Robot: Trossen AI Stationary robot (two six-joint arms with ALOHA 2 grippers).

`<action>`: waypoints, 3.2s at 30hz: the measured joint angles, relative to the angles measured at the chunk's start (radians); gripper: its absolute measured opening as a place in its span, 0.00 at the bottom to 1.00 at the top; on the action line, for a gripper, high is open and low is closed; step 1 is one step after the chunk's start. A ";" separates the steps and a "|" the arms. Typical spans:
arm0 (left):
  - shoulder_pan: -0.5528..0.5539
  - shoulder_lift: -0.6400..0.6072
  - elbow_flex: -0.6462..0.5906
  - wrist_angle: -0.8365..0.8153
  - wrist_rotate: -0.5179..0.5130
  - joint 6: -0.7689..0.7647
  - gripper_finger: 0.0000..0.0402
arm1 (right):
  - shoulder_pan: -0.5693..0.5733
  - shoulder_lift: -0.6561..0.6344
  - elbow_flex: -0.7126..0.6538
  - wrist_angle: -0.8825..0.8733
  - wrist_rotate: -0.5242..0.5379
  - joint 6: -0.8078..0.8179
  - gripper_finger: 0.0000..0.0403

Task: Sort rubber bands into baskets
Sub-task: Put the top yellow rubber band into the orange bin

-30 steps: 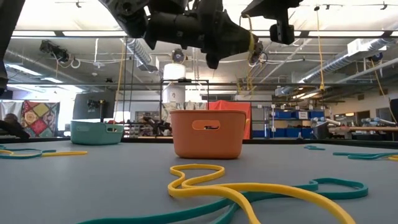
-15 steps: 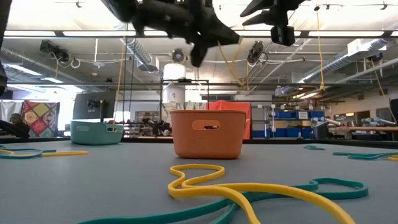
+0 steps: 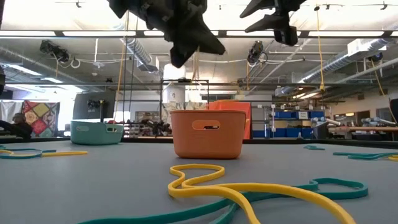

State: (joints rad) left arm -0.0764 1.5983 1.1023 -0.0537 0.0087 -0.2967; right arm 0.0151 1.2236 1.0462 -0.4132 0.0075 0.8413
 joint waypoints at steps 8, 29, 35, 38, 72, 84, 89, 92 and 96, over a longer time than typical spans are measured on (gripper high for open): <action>-0.018 0.067 0.000 -0.050 -0.023 -0.109 0.07 | 0.105 0.012 0.000 -0.126 0.109 0.032 0.36; -0.018 -0.040 0.000 -0.399 -0.087 -0.257 0.39 | 0.149 0.440 -0.001 -0.113 0.039 0.195 0.22; -0.036 -0.052 0.000 -0.537 -0.094 -0.259 0.39 | 0.144 0.521 -0.001 0.009 0.017 0.186 0.16; -0.052 -0.052 -0.001 -0.561 -0.094 -0.261 0.39 | 0.141 0.527 -0.001 0.061 0.010 0.185 0.15; -0.077 -0.052 -0.204 -0.262 -0.064 -0.502 0.39 | 0.126 0.462 -0.001 0.048 0.024 0.207 0.08; -0.090 0.006 -0.238 -0.105 -0.067 -0.563 0.39 | 0.139 0.494 -0.001 0.004 0.019 0.337 0.08; -0.109 0.027 -0.238 -0.050 -0.058 -0.583 0.39 | 0.140 0.506 -0.001 0.023 0.013 0.351 0.08; -0.109 0.022 -0.237 0.003 -0.057 -0.599 0.39 | 0.140 0.506 -0.001 0.066 0.000 0.349 0.08; -0.109 0.020 -0.237 0.068 -0.077 -0.599 0.39 | 0.138 0.509 -0.001 0.133 -0.001 0.341 0.08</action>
State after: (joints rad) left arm -0.1851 1.6184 0.8658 0.0139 -0.0687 -0.8959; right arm 0.1534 1.7327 1.0454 -0.2801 0.0061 1.1827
